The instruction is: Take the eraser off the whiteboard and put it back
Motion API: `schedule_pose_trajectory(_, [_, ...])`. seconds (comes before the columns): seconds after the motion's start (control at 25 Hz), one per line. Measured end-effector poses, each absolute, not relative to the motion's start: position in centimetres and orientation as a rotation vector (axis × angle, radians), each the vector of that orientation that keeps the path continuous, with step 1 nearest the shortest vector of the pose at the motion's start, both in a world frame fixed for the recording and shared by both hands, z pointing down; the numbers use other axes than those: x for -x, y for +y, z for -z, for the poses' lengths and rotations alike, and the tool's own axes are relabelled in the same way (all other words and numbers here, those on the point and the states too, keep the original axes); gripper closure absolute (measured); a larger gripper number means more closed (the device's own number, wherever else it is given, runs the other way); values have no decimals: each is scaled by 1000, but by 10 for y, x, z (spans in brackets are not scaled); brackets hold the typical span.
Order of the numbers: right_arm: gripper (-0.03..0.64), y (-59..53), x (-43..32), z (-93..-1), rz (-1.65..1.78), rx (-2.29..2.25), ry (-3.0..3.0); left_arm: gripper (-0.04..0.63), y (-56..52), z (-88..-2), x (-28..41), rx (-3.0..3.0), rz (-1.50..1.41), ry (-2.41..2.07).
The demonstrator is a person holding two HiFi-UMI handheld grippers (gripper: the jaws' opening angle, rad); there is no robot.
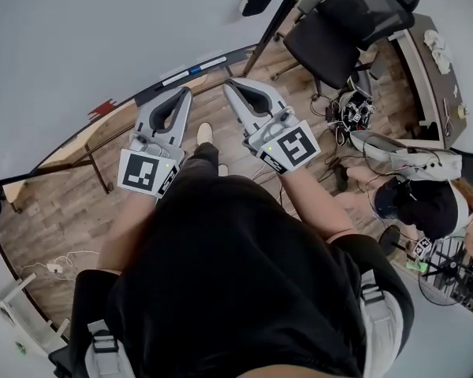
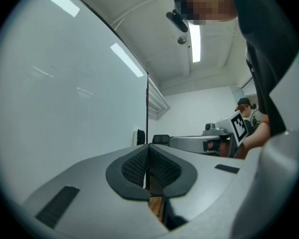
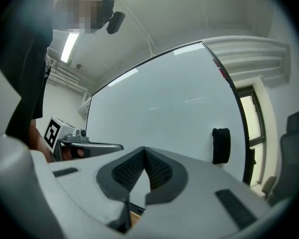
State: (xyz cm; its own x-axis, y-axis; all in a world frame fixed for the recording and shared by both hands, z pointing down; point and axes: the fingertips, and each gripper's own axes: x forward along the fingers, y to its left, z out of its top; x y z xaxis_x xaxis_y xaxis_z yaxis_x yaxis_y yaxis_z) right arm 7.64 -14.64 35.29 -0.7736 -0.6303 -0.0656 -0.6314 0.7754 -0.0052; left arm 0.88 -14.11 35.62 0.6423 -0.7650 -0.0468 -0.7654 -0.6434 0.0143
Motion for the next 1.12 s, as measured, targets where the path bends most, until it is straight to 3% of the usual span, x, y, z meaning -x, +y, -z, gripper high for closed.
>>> schedule_pose_trajectory(1.12, [617, -128, -40, -356, -37, 907, 2946, 600, -116, -362, 26, 2781, -47, 1422])
